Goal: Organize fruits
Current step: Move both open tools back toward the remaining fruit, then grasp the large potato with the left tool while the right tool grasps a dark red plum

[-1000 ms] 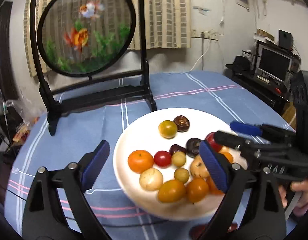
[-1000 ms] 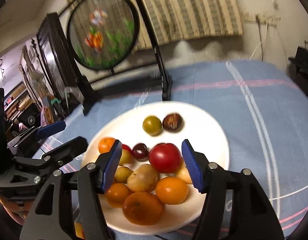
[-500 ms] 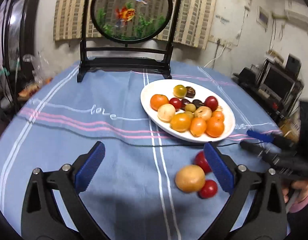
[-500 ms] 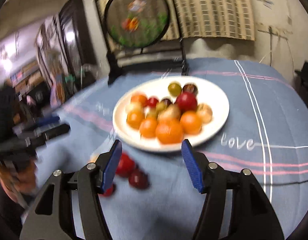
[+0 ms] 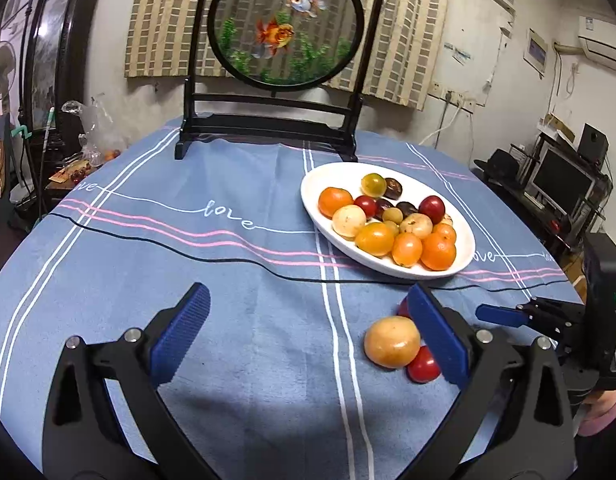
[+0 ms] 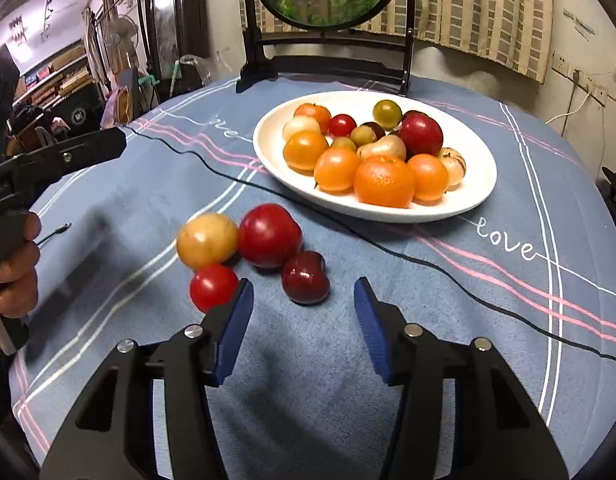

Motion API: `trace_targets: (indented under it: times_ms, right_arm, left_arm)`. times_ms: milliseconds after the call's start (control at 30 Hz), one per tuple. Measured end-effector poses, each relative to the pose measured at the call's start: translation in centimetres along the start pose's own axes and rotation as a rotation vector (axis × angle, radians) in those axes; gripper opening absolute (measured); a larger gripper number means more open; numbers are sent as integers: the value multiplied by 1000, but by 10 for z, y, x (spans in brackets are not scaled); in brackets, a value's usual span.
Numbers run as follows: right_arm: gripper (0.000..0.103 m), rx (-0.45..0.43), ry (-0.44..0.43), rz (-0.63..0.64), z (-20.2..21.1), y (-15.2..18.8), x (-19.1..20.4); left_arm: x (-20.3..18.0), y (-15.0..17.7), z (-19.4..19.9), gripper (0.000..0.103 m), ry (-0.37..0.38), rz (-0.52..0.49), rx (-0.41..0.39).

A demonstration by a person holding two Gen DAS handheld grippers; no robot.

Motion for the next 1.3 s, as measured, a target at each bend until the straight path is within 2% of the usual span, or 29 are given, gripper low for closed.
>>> trace_targets:
  times_ms: [200, 267, 367, 600, 867, 1000, 1133, 1300]
  right_arm:
    - [53, 5, -8, 4, -5, 0, 1]
    - [46, 10, -4, 10, -8, -1, 2]
    - [44, 18, 1, 8, -12, -2, 1]
    - [44, 28, 8, 14, -20, -5, 1]
    - [30, 54, 21, 17, -27, -5, 1]
    - [30, 32, -25, -58, -16, -7, -7]
    - [30, -28, -71, -143, 5, -14, -17]
    - [30, -96, -86, -208, 27, -21, -29]
  left_arm:
    - [-5, -1, 5, 101, -10, -41, -20]
    - [-6, -1, 5, 101, -9, -45, -20]
    - [-7, 0, 4, 101, -11, -48, -17]
    - [-7, 0, 6, 101, -19, -57, -24]
    - [-2, -1, 4, 101, -25, -33, -14]
    - [-1, 1, 1, 101, -28, -29, 2]
    - [-3, 3, -3, 101, -22, -37, 27]
    - [-15, 10, -9, 101, 54, -56, 72]
Point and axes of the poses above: each gripper's, at about its wrist camera, not at the fingertips, and z roughly against the way its jaws point, x to its left, y to its underside, the point moved 8 cm from there along -z, roughly the way its jaws point, and after that the axes turned 6 degrees about y, right-handed, at the moved point
